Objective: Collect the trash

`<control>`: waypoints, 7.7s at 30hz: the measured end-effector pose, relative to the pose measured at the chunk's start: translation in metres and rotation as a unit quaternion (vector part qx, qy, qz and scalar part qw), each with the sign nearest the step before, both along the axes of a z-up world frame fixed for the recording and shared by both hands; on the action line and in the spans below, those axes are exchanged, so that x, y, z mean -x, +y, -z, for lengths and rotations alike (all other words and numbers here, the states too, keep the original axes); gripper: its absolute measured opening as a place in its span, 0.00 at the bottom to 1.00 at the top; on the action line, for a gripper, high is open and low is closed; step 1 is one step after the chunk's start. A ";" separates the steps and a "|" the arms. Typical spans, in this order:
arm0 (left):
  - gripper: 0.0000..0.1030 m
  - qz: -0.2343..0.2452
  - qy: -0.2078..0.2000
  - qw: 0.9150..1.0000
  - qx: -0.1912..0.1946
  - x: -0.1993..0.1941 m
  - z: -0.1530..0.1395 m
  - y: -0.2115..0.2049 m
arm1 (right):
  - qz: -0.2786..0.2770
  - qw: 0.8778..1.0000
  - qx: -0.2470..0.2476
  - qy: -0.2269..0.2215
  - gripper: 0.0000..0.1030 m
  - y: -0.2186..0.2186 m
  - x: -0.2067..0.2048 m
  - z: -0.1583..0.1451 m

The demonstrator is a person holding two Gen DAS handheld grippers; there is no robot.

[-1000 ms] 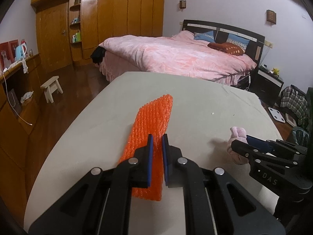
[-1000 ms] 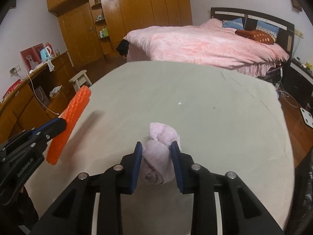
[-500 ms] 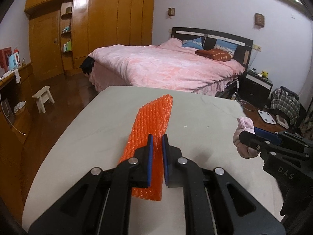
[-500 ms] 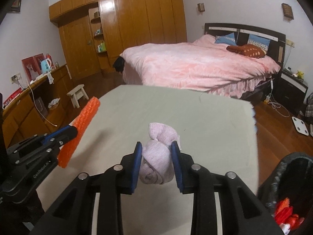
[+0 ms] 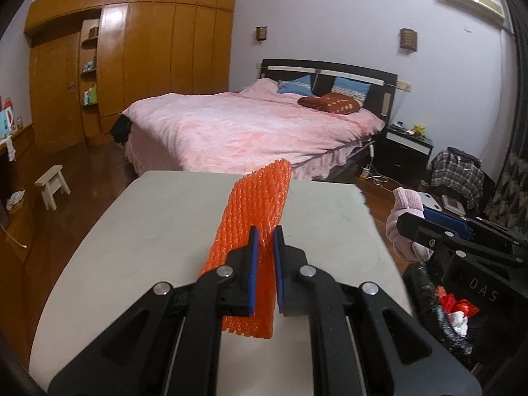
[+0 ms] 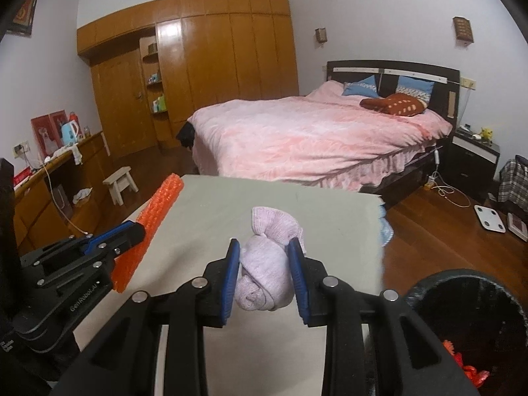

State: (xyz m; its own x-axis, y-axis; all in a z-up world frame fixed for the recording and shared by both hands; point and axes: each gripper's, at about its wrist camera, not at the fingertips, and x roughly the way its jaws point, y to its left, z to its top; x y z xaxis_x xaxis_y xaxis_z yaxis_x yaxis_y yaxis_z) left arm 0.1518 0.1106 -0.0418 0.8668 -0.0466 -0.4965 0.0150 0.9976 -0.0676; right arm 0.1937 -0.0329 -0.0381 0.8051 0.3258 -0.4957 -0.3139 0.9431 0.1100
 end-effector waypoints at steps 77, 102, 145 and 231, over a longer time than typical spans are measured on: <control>0.08 0.295 -0.022 0.955 -0.005 0.028 0.002 -0.283 | 0.246 0.969 0.009 -0.015 0.29 -0.259 0.098 0.008; 0.08 0.313 0.027 0.949 -0.013 -0.010 0.050 -0.308 | 0.256 0.966 0.010 0.032 0.29 -0.280 0.070 0.052; 0.93 0.219 0.000 0.975 -0.029 0.023 -0.005 -0.203 | 0.211 0.977 0.008 0.007 0.94 -0.215 0.112 0.000; 0.93 0.152 -0.029 0.988 -0.030 0.072 -0.041 -0.129 | 0.170 0.985 0.011 0.001 0.94 -0.157 0.131 -0.030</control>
